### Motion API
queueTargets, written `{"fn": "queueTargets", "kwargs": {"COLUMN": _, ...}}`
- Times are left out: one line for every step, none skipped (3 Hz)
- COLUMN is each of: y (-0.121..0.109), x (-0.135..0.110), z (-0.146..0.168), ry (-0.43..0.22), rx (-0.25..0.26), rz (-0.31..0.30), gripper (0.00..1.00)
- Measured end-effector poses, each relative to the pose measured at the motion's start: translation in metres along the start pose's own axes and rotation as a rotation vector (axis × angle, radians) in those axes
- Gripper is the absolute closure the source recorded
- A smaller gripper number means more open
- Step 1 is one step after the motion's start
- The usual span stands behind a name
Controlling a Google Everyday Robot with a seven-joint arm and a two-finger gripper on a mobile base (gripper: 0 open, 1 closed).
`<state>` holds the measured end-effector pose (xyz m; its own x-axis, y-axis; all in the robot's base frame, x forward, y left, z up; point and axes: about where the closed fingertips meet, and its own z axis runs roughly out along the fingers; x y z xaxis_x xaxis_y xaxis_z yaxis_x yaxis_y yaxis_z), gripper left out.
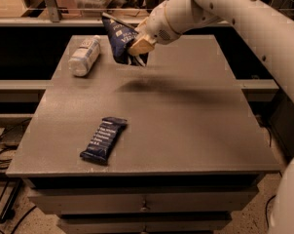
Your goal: Move blue chip bag near blue plastic bottle
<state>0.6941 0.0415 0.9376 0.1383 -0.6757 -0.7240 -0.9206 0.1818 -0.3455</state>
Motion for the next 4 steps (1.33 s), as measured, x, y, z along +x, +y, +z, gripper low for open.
{"fn": "queueTargets", "kwargs": {"y": -0.02, "x": -0.005, "z": 0.026, "ry": -0.072, "rx": 0.022, "rz": 0.026, "gripper": 0.58}}
{"fn": "queueTargets", "kwargs": {"y": -0.026, "x": -0.012, "z": 0.047, "ry": -0.1, "rx": 0.0, "rz": 0.015, "gripper": 0.35}}
{"fn": "queueTargets", "kwargs": {"y": -0.025, "x": -0.013, "z": 0.049, "ry": -0.101, "rx": -0.003, "rz": 0.015, "gripper": 0.12}}
{"fn": "queueTargets", "kwargs": {"y": -0.024, "x": -0.013, "z": 0.052, "ry": -0.102, "rx": -0.008, "rz": 0.015, "gripper": 0.0}}
